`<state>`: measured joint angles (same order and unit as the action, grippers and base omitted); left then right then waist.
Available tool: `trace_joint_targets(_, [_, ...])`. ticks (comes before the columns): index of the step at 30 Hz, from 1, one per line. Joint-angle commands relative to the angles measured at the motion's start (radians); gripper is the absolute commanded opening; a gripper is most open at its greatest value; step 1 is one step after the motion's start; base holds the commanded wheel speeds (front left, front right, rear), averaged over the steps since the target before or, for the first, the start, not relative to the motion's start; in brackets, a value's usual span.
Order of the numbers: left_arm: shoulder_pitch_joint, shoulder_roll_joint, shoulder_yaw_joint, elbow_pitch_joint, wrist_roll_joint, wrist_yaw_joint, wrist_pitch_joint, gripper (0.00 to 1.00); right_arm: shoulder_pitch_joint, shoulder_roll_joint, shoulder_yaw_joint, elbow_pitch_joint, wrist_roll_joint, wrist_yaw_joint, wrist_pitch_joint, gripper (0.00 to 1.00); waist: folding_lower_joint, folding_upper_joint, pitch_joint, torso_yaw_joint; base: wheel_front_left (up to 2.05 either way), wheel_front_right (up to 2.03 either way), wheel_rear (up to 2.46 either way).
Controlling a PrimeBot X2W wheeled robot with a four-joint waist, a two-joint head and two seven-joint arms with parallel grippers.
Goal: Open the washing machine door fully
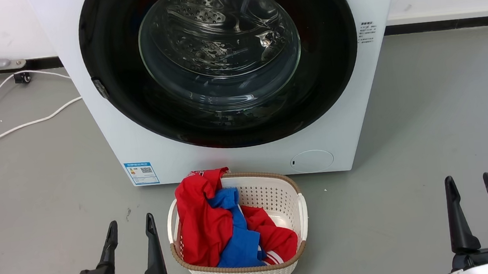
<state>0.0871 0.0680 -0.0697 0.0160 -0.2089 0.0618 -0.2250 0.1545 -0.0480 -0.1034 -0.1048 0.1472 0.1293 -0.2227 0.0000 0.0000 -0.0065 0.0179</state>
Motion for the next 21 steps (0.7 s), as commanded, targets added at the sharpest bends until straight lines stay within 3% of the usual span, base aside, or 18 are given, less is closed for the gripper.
trace_joint_targets(1, [0.008, 0.000, 0.002, -0.003, 0.018, -0.001, -0.007, 1.00, 0.008, -0.004, 0.003, -0.011, -0.014, 0.002, -0.010, 1.00, 0.0000, 0.0000, 0.000, 0.000, 0.00, 0.00, 0.00])
trace_joint_targets(21, [0.031, -0.017, 0.022, 0.014, 0.141, -0.019, -0.043, 1.00, 0.042, -0.004, 0.001, -0.002, -0.069, 0.002, -0.044, 1.00, 0.0000, 0.0000, -0.005, 0.003, 0.00, 0.00, 0.00])
